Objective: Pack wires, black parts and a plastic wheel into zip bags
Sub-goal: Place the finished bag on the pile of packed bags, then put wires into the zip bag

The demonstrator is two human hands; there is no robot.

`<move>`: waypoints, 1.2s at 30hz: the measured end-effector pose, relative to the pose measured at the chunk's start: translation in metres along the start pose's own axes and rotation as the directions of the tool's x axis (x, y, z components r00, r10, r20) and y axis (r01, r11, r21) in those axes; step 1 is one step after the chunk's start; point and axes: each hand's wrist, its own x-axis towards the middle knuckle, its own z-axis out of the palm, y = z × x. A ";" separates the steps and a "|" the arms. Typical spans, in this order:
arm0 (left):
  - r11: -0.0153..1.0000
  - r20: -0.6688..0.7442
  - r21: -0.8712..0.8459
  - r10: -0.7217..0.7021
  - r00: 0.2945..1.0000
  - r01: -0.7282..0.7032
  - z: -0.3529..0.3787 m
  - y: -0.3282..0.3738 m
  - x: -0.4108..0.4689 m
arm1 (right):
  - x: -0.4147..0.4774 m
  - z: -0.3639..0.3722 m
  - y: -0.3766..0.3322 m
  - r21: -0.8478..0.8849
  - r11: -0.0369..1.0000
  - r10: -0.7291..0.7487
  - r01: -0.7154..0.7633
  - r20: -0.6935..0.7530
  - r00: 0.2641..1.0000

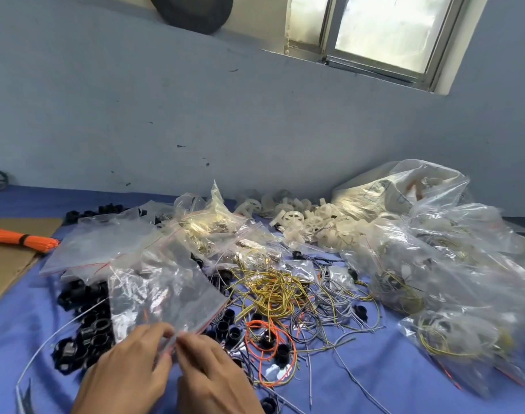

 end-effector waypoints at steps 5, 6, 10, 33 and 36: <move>0.999 0.044 -0.015 -0.042 0.998 0.043 0.002 0.014 0.004 | 0.000 -0.002 0.003 -0.021 1.000 -0.010 0.006 -0.188 0.982; 0.999 0.047 -0.007 -0.049 0.998 0.049 0.003 0.015 0.003 | 0.000 -0.002 0.003 -0.012 1.000 -0.002 0.000 -0.168 0.986; 0.995 0.008 -0.085 -0.054 0.999 0.054 -0.002 0.015 0.002 | 0.001 -0.001 0.005 -0.032 0.999 0.022 -0.023 -0.018 1.000; 0.941 -0.289 -0.186 0.225 0.931 -0.285 -0.017 0.039 -0.019 | -0.001 0.007 0.015 -0.112 0.978 0.177 -0.175 0.013 0.984; 0.948 -0.323 -0.206 0.168 0.931 -0.243 -0.017 0.043 -0.027 | -0.001 0.011 0.010 -0.153 0.967 0.197 -0.205 -0.067 0.978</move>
